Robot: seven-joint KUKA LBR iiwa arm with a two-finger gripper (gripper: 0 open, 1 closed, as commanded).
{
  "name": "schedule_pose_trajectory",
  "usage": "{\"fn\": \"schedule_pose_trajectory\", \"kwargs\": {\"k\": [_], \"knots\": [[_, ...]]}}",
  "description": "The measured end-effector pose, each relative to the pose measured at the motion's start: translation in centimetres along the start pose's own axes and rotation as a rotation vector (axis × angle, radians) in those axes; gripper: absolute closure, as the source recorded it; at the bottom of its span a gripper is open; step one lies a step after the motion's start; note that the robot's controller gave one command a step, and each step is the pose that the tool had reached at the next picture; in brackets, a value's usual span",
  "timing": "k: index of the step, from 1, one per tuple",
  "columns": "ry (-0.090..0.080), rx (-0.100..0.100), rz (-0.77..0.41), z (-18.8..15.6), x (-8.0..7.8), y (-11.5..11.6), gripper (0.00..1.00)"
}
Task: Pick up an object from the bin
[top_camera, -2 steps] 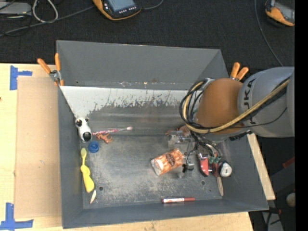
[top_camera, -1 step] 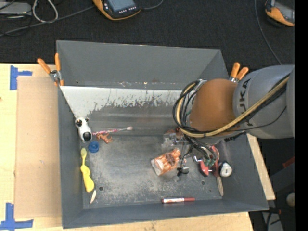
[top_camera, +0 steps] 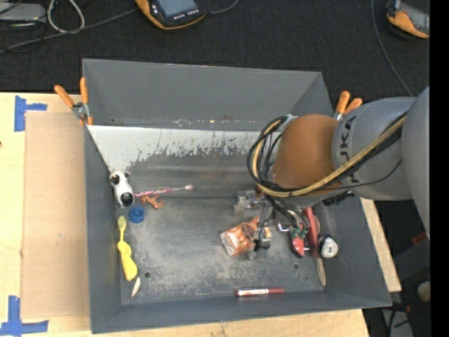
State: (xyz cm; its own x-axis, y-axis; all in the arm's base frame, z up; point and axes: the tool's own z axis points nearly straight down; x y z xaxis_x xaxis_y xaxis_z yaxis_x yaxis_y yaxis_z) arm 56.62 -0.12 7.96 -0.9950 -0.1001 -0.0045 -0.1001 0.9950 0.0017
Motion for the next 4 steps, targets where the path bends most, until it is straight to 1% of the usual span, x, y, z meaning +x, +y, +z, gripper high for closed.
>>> {"fn": "schedule_pose_trajectory", "kwargs": {"k": [1, 2, 4], "knots": [[0.007, -0.003, 0.049, 0.9, 1.6, -0.4, 1.00], [0.007, -0.003, 0.048, 0.9, 1.6, -0.4, 1.00], [0.009, -0.004, 0.045, -1.4, 1.7, -0.3, 1.00]]}}
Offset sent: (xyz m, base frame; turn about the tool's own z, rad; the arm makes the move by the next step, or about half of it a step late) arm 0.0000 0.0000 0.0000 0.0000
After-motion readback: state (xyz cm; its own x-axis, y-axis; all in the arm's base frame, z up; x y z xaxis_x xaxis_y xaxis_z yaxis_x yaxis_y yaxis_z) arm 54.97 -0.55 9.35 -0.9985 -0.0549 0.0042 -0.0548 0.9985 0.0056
